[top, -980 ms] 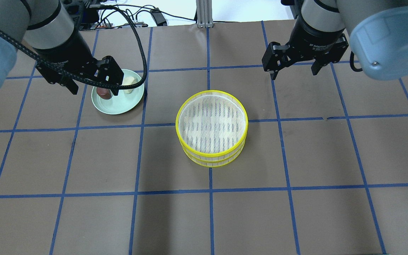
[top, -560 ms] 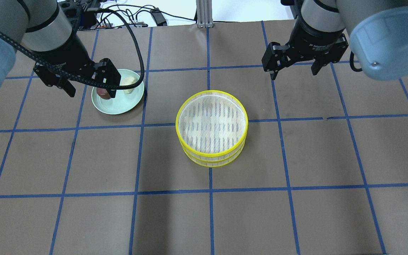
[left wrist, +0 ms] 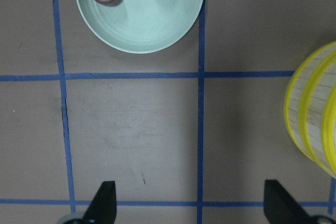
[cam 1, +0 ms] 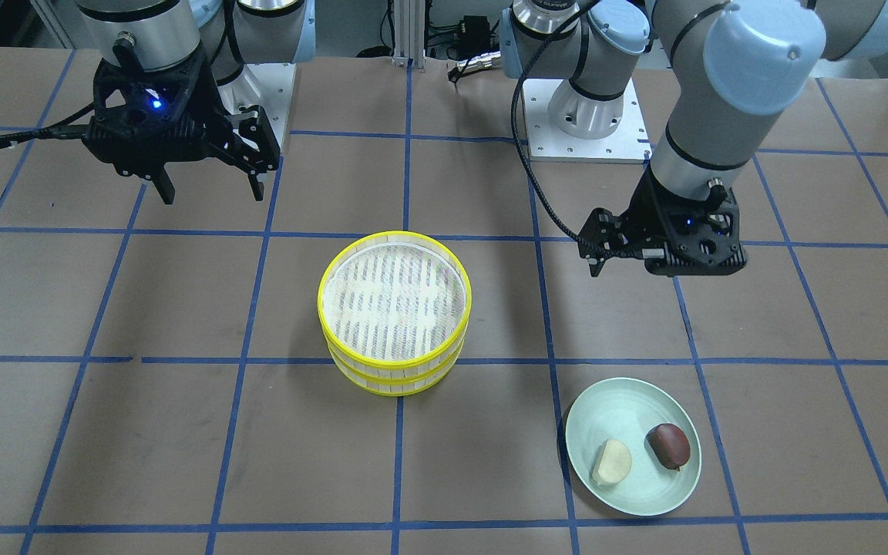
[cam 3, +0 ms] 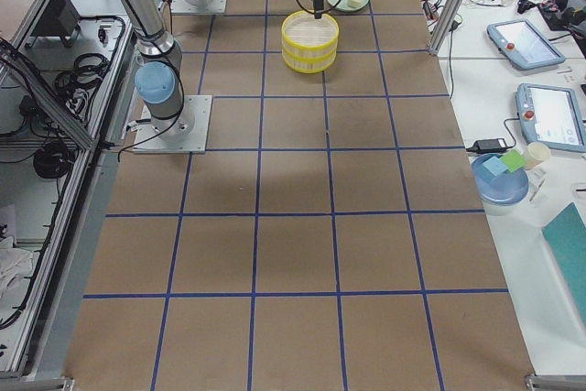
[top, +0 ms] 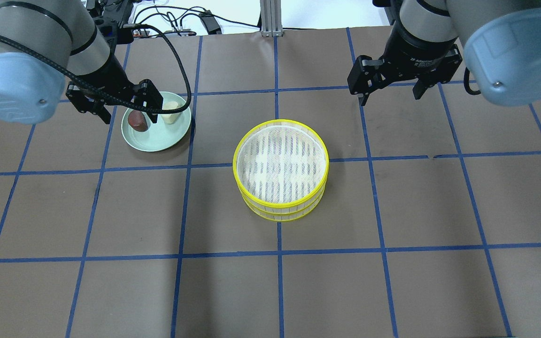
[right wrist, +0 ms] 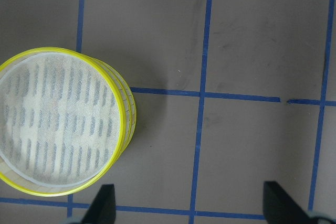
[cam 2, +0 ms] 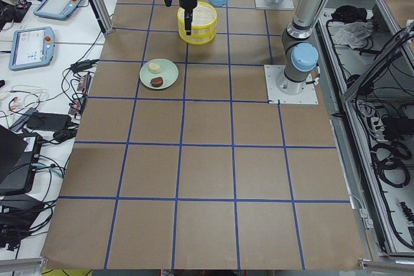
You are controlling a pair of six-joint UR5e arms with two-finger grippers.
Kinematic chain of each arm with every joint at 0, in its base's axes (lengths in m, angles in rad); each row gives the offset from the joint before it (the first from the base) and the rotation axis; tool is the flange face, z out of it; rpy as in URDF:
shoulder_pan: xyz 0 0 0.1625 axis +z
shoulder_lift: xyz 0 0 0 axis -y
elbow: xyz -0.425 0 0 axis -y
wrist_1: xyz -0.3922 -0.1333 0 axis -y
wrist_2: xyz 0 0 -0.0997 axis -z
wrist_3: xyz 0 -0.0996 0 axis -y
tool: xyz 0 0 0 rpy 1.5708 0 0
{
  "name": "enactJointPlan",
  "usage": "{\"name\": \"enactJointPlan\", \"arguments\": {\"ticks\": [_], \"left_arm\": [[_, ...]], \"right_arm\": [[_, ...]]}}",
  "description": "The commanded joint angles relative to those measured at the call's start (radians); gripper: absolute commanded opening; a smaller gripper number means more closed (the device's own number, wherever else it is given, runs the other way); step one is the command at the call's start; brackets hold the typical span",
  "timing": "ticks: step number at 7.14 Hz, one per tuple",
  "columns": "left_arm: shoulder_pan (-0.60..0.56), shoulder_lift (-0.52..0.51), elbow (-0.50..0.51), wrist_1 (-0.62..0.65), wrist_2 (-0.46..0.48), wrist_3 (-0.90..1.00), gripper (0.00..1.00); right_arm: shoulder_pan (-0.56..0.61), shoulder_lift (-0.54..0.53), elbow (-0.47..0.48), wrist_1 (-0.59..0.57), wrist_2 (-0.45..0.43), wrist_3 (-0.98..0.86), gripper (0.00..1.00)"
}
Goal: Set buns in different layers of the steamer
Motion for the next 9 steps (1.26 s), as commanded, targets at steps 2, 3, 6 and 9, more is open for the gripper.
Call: {"name": "enactJointPlan", "arguments": {"ticks": [2, 3, 6, 9], "left_arm": [[0.004, -0.203, -0.001, 0.333, -0.005, 0.178, 1.0], [0.004, -0.255, -0.001, 0.393, -0.005, 0.213, 1.0], [0.024, -0.368, 0.002, 0.574, -0.012, 0.423, 1.0], [0.078, -0.433, 0.001, 0.598, -0.159, 0.536, 1.0]], "right_arm": [[-0.001, -0.002, 0.0, 0.0, 0.0, -0.001, 1.0], [0.001, -0.002, 0.0, 0.0, 0.0, 0.0, 1.0], [0.001, 0.0, 0.002, 0.0, 0.0, 0.002, 1.0], [0.013, 0.067, 0.011, -0.021, 0.009, 0.046, 1.0]]}}
